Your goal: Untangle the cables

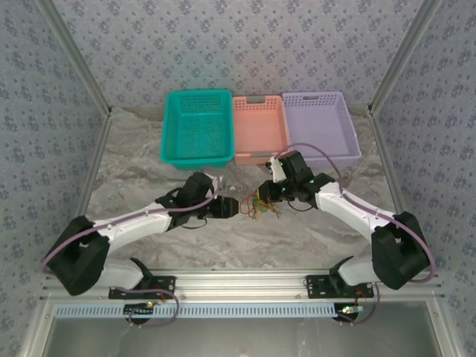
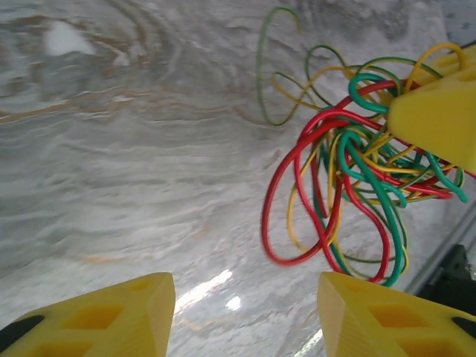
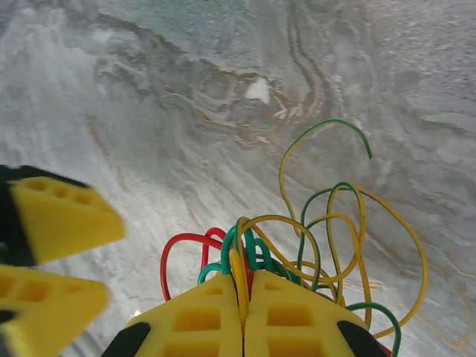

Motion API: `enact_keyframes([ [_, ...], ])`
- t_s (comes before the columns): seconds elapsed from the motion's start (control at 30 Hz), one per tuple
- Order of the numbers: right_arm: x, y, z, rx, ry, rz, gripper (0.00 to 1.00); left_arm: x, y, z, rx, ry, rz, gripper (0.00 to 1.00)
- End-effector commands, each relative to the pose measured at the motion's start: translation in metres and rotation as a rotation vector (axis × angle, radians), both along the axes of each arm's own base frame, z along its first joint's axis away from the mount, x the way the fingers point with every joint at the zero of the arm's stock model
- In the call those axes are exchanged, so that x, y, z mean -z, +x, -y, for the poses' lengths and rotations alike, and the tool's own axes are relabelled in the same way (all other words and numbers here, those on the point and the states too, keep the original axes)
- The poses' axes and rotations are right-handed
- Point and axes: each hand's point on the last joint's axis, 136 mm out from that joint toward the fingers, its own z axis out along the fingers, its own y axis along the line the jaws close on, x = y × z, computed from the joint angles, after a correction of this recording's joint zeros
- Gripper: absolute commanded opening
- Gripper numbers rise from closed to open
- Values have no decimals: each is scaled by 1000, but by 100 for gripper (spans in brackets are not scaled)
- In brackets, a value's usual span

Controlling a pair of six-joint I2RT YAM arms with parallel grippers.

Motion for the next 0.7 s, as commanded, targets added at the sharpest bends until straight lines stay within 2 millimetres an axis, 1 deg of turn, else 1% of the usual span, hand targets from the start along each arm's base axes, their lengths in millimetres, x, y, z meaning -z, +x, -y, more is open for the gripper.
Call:
enact_keyframes([
  [0.0,-15,-10,-9,-77,112,-2,0,-17,7,24,65,-88,47,51],
  [0.17,-16,-16,-5,-75,147,-20,0,-16,14,37,78,-122,46,49],
  [0.23,-16,-17,-3,-66,151,-22,0,-17,17,43,82,-133,46,44],
  [0.27,-17,-18,-3,-65,153,-21,0,-17,18,46,85,-143,42,40],
  [0.37,-18,-19,1,-51,158,-16,0,-21,20,54,89,-182,45,22],
  [0.43,-19,-19,5,-36,157,-9,0,-25,20,55,82,-201,50,7],
  [0.5,-21,-20,9,-25,160,-5,0,-29,20,52,66,-208,59,0],
  [0.67,-25,-20,16,-5,168,2,0,-42,16,40,44,-201,96,0],
])
